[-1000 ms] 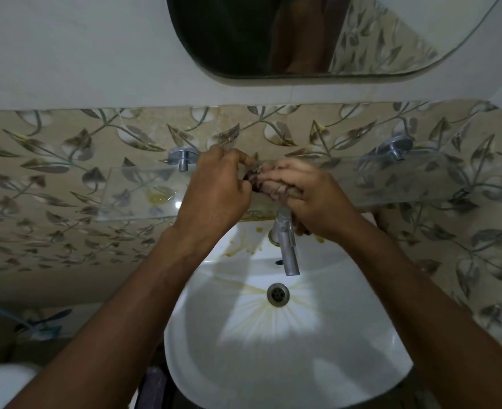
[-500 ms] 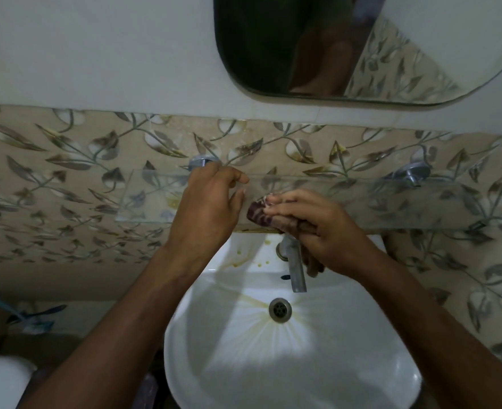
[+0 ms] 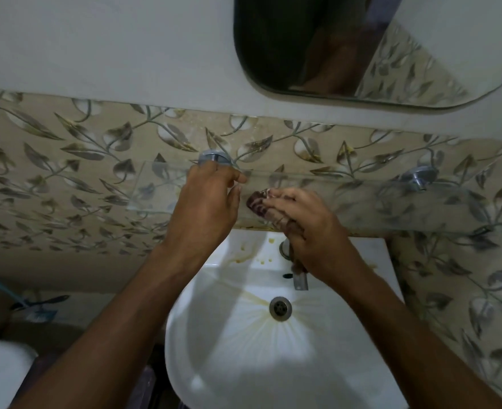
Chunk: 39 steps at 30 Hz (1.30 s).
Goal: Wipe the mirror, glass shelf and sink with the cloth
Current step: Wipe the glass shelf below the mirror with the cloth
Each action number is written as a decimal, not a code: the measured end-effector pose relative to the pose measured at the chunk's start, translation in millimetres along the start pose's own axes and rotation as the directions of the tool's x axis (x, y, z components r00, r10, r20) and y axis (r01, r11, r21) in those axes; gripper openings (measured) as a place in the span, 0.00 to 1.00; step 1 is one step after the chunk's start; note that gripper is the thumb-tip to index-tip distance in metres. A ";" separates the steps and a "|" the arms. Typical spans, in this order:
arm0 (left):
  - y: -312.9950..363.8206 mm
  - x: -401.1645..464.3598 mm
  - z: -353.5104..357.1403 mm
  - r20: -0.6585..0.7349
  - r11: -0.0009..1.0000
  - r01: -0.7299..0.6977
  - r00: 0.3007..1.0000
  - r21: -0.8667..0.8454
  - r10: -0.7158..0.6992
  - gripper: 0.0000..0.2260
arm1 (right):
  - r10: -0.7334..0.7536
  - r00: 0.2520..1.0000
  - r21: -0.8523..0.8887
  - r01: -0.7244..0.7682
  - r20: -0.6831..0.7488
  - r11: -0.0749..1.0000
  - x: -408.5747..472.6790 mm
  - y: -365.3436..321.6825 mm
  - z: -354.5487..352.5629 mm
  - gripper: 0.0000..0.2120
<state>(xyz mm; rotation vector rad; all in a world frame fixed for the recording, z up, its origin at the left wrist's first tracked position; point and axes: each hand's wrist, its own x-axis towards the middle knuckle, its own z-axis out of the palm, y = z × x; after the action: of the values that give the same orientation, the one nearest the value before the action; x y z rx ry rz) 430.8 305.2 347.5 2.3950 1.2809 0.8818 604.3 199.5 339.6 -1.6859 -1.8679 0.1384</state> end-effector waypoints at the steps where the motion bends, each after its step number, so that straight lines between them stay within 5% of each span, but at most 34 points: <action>1: 1.8 -0.2 0.8 0.007 1.000 0.002 1.000 -0.001 -0.002 0.08 | 0.028 0.999 0.013 -0.028 -0.016 1.000 -5.2 3.5 -2.5 0.21; 8: -1.7 -3.8 -0.6 0.017 1.000 -0.006 1.000 -0.005 0.007 0.08 | 0.336 0.910 -0.036 -0.355 -0.243 0.934 -12.8 37.2 -29.0 0.21; 16: -11.4 -11.1 -16.8 -0.002 0.998 0.060 0.998 0.028 -0.060 0.07 | 0.040 0.996 0.081 -0.033 -0.082 0.996 29.5 -37.7 34.5 0.18; 23: -39.6 -22.8 -39.1 -0.064 0.988 0.125 0.991 0.093 -0.119 0.09 | 0.179 0.974 -0.012 -0.183 -0.140 0.983 21.4 10.4 6.1 0.18; 26: -49.2 -28.6 -44.2 -0.086 0.981 0.158 0.985 0.112 -0.148 0.10 | 0.128 0.981 -0.089 -0.142 -0.145 0.986 26.5 7.9 13.6 0.17; 33: -52.7 -39.7 -51.0 -0.102 0.975 0.193 0.978 0.108 -0.182 0.11 | 0.014 0.999 0.072 -0.011 -0.043 0.997 56.6 -51.8 59.3 0.21; 36: -57.4 -46.0 -55.2 -0.124 0.972 0.212 0.972 0.099 -0.199 0.13 | 0.053 0.998 0.126 -0.047 -0.040 0.991 52.9 -38.5 47.4 0.20; 39: -64.0 -51.0 -59.3 -0.134 0.963 0.254 0.961 0.092 -0.241 0.14 | 0.121 0.987 0.002 -0.121 -0.106 0.993 44.1 -9.3 29.4 0.17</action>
<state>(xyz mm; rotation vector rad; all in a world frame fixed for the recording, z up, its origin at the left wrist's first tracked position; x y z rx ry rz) 330.2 297.2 341.4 2.2204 1.6722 0.9153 581.6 248.2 336.2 -1.7748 -1.6904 0.0927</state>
